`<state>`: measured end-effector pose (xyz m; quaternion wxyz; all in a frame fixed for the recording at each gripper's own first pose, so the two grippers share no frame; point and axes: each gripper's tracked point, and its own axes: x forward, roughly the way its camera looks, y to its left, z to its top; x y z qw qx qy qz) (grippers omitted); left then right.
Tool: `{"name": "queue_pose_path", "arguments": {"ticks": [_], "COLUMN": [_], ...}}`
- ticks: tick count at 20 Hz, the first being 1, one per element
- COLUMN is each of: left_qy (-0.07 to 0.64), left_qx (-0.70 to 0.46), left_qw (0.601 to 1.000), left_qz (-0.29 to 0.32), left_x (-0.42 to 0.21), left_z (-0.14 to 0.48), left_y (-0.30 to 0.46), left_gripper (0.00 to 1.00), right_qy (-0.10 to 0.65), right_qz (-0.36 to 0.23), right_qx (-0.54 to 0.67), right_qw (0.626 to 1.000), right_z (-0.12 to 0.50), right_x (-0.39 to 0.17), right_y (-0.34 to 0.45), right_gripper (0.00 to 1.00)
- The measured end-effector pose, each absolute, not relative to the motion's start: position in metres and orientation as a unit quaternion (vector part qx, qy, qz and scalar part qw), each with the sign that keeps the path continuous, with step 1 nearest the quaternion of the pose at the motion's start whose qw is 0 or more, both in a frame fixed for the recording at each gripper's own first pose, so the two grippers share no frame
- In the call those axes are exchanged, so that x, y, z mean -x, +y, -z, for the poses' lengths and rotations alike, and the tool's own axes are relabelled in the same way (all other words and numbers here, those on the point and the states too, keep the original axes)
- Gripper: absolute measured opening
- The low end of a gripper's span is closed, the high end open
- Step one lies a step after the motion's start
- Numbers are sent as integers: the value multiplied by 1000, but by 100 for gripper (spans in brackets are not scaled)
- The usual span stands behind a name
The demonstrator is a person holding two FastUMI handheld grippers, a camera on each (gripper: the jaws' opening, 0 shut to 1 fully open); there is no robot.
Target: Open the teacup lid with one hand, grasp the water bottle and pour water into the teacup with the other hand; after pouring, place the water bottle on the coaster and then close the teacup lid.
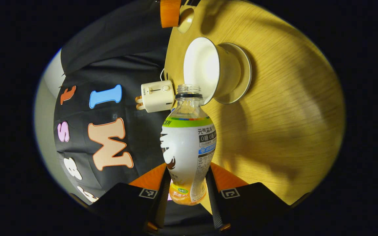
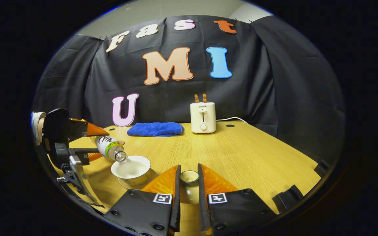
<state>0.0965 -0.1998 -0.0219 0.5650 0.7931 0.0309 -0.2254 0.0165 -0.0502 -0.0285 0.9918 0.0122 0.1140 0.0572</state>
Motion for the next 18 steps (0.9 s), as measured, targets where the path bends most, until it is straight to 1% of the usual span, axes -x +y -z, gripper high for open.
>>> {"name": "queue_pose_path", "arguments": {"ticks": [11,12,13,17,18], "left_qy": [32,32,31,30,32], "left_qx": [-825,-829,-832,-843,-845], "left_qw": [519,513,508,491,488], "left_qz": [222,221,221,217,217], "left_x": [-96,-96,-98,-100,-101], "left_z": [18,18,17,14,15], "left_y": [-202,-202,-202,-204,-205], "left_gripper": [54,55,54,55,55], "right_qy": [115,117,119,120,119], "right_qz": [-62,-63,-64,-68,-68], "right_qx": [-15,-16,-18,-16,-17], "right_qw": [991,991,991,990,990], "right_z": [35,37,39,39,39], "right_x": [-14,-15,-15,-15,-14], "right_y": [-51,-51,-50,-47,-48], "right_gripper": [26,23,26,26,29]}}
